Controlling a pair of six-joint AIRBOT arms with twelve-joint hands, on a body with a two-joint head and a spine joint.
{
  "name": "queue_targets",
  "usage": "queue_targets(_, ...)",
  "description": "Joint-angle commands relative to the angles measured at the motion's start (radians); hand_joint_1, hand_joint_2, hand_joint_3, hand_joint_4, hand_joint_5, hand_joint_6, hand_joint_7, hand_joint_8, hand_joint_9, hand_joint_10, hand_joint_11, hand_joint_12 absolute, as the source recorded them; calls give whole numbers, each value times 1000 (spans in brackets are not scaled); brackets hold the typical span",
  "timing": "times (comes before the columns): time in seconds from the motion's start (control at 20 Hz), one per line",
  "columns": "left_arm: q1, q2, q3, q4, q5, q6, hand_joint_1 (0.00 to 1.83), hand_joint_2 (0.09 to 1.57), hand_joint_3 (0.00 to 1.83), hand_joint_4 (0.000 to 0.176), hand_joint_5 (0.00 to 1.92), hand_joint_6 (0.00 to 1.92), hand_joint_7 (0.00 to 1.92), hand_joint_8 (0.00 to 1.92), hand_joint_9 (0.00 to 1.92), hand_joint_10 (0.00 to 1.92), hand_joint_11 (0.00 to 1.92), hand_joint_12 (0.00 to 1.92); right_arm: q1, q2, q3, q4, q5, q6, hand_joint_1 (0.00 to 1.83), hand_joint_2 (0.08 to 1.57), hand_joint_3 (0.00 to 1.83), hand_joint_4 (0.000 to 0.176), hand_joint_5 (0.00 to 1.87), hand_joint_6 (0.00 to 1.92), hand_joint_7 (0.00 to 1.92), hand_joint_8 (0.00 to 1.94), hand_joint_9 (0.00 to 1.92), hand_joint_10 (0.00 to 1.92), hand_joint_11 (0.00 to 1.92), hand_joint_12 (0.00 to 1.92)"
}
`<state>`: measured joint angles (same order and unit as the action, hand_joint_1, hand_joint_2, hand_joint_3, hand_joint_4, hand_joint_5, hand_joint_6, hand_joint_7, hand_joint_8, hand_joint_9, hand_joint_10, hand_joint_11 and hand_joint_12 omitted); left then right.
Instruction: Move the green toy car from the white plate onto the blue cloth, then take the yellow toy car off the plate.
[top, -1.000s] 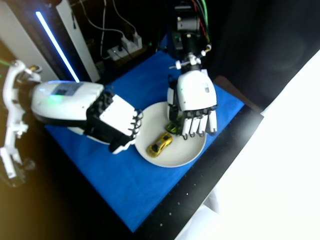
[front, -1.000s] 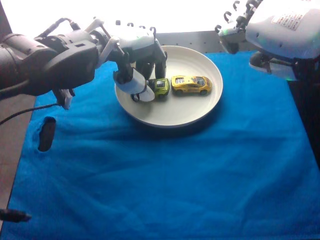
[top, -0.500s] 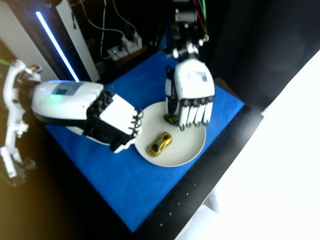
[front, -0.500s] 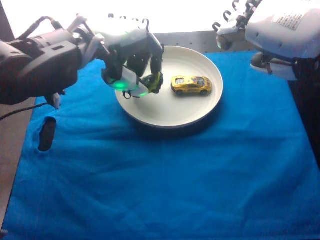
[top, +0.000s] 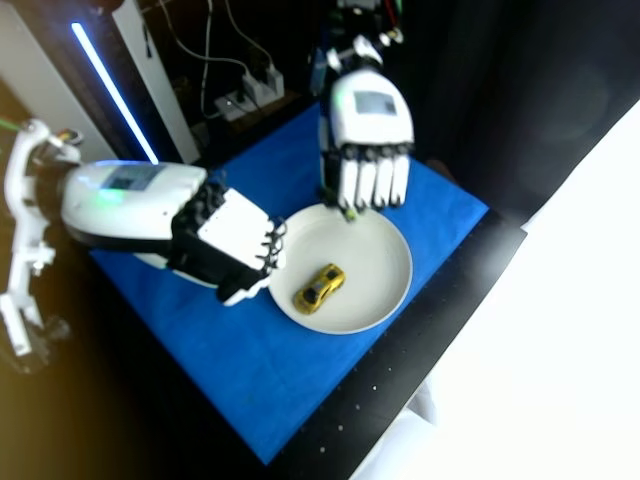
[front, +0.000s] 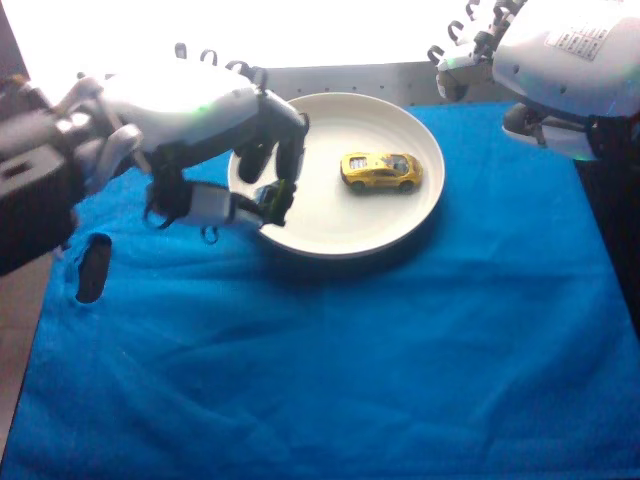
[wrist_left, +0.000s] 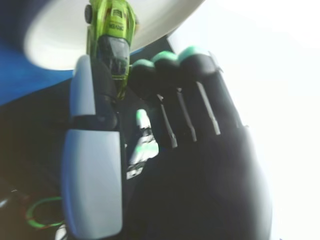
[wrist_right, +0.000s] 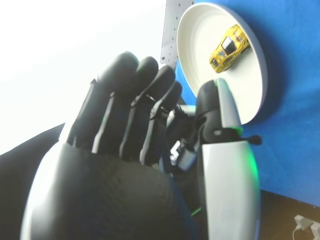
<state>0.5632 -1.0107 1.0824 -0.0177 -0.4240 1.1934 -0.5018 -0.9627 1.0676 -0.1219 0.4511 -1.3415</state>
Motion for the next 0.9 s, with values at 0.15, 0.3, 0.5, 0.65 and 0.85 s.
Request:
queue_targets(0.15,59,103,-114,29,-218,2,1239,1156,0,0,874,974,949,1297,639,1593,300,1920,5,8,-3,18,117,-7,1281,1040,0,0,699,584,756,768,649,1146,548,1621)
queue_targets(0.3,127,173,-195,31,-287,2,1189,1178,2,0,853,1080,877,1323,456,1577,106,1921,3,7,-3,20,117,-7,1247,1041,0,0,709,589,780,739,662,1115,545,1593)
queue_targets(0.5,197,234,-266,30,-337,2,1176,1182,0,7,881,1078,827,1344,471,1407,207,1833,0,5,0,24,117,-7,1221,1059,2,0,670,641,765,730,637,1121,506,1619)
queue_targets(0.65,224,237,-278,16,-326,2,1171,1192,0,9,843,1127,832,1333,522,1276,291,1669,0,2,2,25,116,-7,1234,1055,0,0,657,636,757,707,625,1087,475,1592)
queue_targets(0.85,248,200,-252,-17,-295,2,1162,1202,2,7,779,1216,846,1303,545,1201,242,1605,0,1,2,25,116,-7,1278,1054,0,0,652,590,760,677,618,1076,472,1594)
